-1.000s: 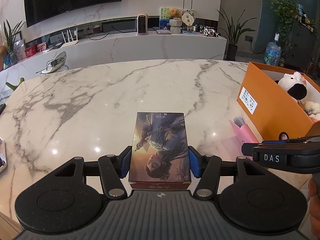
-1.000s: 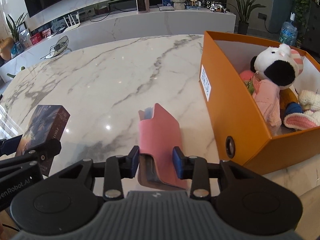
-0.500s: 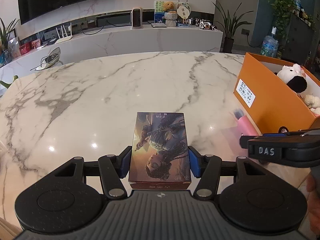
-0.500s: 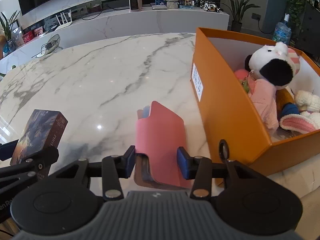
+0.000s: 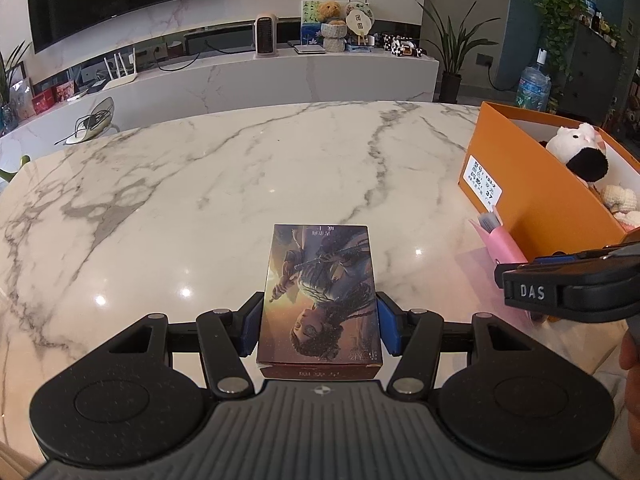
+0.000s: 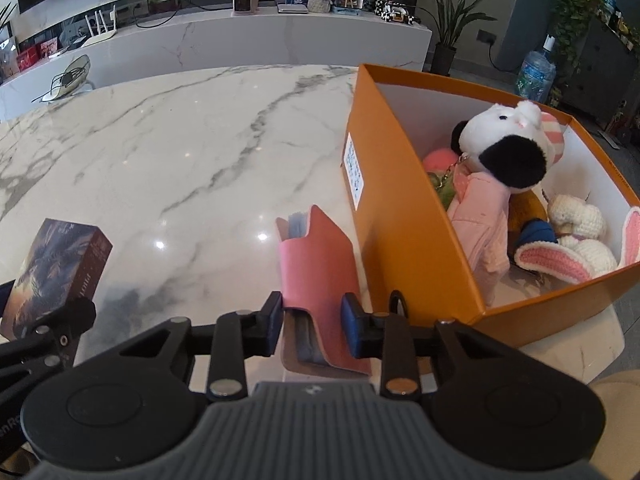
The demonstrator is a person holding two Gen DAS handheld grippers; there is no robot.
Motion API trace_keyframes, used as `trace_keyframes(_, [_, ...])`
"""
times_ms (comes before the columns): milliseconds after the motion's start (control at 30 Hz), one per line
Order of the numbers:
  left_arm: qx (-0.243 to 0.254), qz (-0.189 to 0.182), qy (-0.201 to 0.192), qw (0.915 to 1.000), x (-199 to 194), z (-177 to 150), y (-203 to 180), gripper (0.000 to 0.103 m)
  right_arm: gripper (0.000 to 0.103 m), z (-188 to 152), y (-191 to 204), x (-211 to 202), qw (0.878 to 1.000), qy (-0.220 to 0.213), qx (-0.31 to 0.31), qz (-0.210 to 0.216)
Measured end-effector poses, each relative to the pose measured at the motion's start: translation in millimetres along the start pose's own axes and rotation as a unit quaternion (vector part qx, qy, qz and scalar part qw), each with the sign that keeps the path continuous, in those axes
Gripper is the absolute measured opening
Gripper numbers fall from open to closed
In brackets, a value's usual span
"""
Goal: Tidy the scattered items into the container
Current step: 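Carry the book and pink wallet up over the orange box with both grippers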
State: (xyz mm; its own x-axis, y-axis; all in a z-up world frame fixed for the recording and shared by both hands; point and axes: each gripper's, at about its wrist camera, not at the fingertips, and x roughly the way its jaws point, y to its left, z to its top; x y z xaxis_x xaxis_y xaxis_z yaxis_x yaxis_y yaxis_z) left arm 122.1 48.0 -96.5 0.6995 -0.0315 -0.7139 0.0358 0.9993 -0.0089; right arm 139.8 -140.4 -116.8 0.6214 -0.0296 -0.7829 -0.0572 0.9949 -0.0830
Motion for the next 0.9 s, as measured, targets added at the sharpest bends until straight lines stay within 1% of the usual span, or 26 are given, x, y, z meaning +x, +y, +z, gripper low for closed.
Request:
trace_keyframes(67, [0.0, 0.001, 0.0, 1.0, -0.5, 0.2, -0.4, 0.066, 0.035, -1.8, 2.4, 1.1, 1.0, -0.004, -0.01, -0.008])
trace_keyframes(167, [0.0, 0.002, -0.002, 1.0, -1.1, 1.3, -0.7, 0.066, 0.034, -2.7, 3.0, 0.0, 1.0, -0.008, -0.013, -0.012])
trace_keyframes(333, [0.004, 0.0, -0.008, 1.0, -4.6, 2.8, -3.4, 0.066, 0.026, -1.3, 0.0, -7.5, 0.999, -0.02, -0.013, -0.024])
trace_keyframes(433, [0.007, -0.001, -0.013, 0.9999, -7.9, 3.7, -5.4, 0.066, 0.022, 0.2, -4.0, -12.5, 0.999, -0.024, -0.005, -0.02])
trace_keyframes(600, [0.011, 0.001, -0.023, 0.9997, -16.4, 6.0, -9.3, 0.066, 0.02, 1.1, -10.3, -20.1, 1.0, -0.025, 0.014, -0.003])
trace_keyframes(900, [0.02, 0.001, -0.048, 0.9987, -35.5, 11.7, -19.5, 0.066, 0.02, 3.2, -19.0, -48.2, 0.998, -0.06, 0.031, 0.018])
